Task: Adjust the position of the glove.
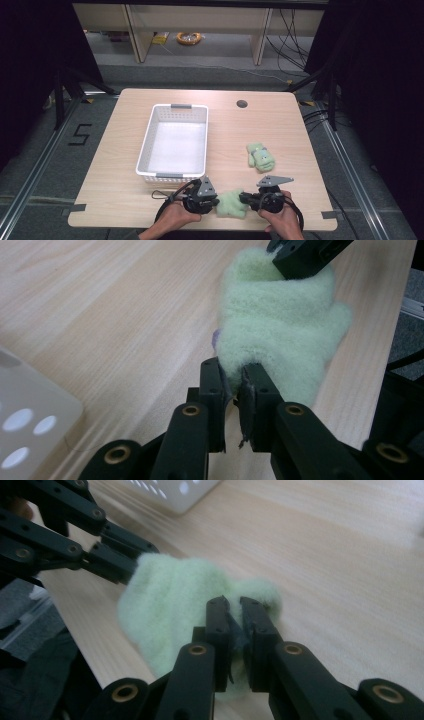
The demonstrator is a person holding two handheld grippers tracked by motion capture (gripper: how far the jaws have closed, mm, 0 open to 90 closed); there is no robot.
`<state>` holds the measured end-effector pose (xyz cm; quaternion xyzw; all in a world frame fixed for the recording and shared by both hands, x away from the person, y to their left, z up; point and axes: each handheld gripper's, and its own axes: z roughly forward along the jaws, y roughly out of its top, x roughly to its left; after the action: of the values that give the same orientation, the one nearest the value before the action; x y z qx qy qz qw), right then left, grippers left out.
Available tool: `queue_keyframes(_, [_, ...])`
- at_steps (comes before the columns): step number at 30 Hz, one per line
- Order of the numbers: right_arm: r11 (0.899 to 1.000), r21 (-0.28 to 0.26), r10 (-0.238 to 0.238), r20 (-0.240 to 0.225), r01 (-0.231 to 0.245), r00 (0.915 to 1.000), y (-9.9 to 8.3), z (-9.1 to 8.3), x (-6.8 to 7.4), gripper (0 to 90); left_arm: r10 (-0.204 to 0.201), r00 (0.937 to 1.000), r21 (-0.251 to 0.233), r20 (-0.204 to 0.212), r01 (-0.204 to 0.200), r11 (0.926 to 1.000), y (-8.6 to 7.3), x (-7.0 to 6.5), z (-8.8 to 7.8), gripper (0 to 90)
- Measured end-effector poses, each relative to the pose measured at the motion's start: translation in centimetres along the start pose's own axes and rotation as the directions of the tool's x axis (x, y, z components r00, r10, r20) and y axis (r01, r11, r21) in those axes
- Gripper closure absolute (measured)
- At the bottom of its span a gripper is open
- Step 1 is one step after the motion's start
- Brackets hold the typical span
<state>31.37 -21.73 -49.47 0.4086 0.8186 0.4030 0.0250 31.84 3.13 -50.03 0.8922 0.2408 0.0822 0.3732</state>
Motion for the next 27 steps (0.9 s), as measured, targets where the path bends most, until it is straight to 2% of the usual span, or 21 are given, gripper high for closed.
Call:
queue_keyframes(2, [1.000,0.011,-0.007,0.016,0.007,0.9998,-0.3,0.2,-0.1,83.0,-0.009,1.0000,-0.002,-0.002,0.009,1.0000,-0.1,0.0,0.1,79.9])
queue_keyframes(3, [1.000,0.009,0.000,0.029,0.000,0.9996,-0.4,0.1,-0.2,81.7,0.014,0.9998,0.002,-0.014,-0.014,0.9999,-0.1,0.1,0.0,79.6])
queue_keyframes(6, [1.000,0.007,0.010,0.031,-0.010,0.9995,-0.5,0.2,-0.2,79.7,0.017,0.9995,0.006,-0.025,-0.017,0.9998,-0.2,0.1,0.2,79.2])
queue_keyframes(7, [1.000,0.013,0.011,0.032,-0.011,0.9994,-0.5,0.2,-0.2,77.5,0.033,0.9989,0.004,-0.034,-0.033,0.9994,-0.2,0.2,0.2,78.7])
queue_keyframes(8, [1.000,0.013,0.011,0.032,-0.011,0.9994,-0.5,0.2,-0.2,77.5,0.033,0.9989,0.004,-0.034,-0.033,0.9994,-0.2,0.2,0.2,78.3])
queue_keyframes(9, [1.000,0.010,0.009,0.030,-0.010,0.9995,-0.5,0.2,-0.3,76.6,0.014,0.9992,0.001,-0.036,-0.013,0.9999,-0.3,0.3,0.3,78.3])
queue_keyframes(11, [1.000,0.007,0.012,0.034,-0.013,0.9994,-0.6,0.2,-0.4,73.0,0.021,0.9981,0.004,-0.057,-0.020,0.9998,-0.4,0.5,0.2,77.7])
queue_keyframes(13, [1.000,0.004,0.011,0.035,-0.012,0.9993,-0.6,0.3,-0.4,72.0,0.008,0.9982,-0.006,-0.059,-0.008,0.9999,-0.4,0.5,0.2,77.7])
queue_keyframes(15, [1.000,0.008,0.022,0.047,-0.022,0.9987,-0.5,0.2,-0.4,66.0,0.010,0.9983,-0.004,-0.058,-0.010,0.9999,-0.4,0.6,0.2,77.1])
queue_keyframes(16, [1.000,0.008,0.022,0.047,-0.022,0.9987,-0.5,0.2,-0.4,66.0,0.010,0.9983,-0.004,-0.058,-0.010,0.9999,-0.4,0.6,0.2,77.1])
queue_keyframes(17, [1.000,0.004,0.026,0.068,-0.026,0.9974,-0.5,0.2,-0.4,62.7,0.015,0.9983,-0.007,-0.056,-0.016,0.9999,-0.4,0.6,0.2,77.1])
queue_keyframes(19, [0.999,-0.002,0.033,0.079,-0.033,0.9964,-0.4,0.0,-0.5,55.6,-0.017,0.9982,-0.009,-0.058,0.016,0.9998,-0.5,0.6,0.0,74.5])
queue_keyframes(21, [0.999,-0.003,0.046,0.085,-0.045,0.9954,-0.4,-0.1,-0.5,54.3,-0.007,0.9986,-0.010,-0.052,0.007,0.9999,-0.5,0.6,-0.2,73.8])
queue_keyframes(22, [1.000,-0.013,0.029,0.094,-0.028,0.9952,-0.3,-0.5,-0.6,51.0,0.002,0.9983,-0.011,-0.058,-0.003,0.9999,-0.6,0.7,-0.4,72.8])
queue_keyframes(23, [0.998,-0.021,0.053,0.095,-0.051,0.9941,-0.2,-0.7,-0.4,49.8,-0.013,0.9978,-0.014,-0.065,0.012,0.9998,-0.6,0.6,-0.8,72.1])
queue_keyframes(25, [0.999,-0.031,0.040,0.099,-0.037,0.9943,-0.2,-0.8,-0.5,49.4,-0.010,0.9982,-0.024,-0.060,0.009,0.9997,-0.7,0.6,-1.1,70.6])
queue_keyframes(26, [0.999,-0.055,0.004,0.109,0.002,0.9940,0.0,-1.2,-0.9,48.5,-0.027,0.9980,-0.032,-0.058,0.025,0.9992,-0.7,0.5,-1.3,70.6])
queue_keyframes(27, [0.997,-0.083,0.015,0.140,-0.004,0.9901,0.4,-1.8,-1.0,44.9,-0.015,0.9981,-0.038,-0.060,0.013,0.9992,-0.7,0.5,-1.9,67.8])
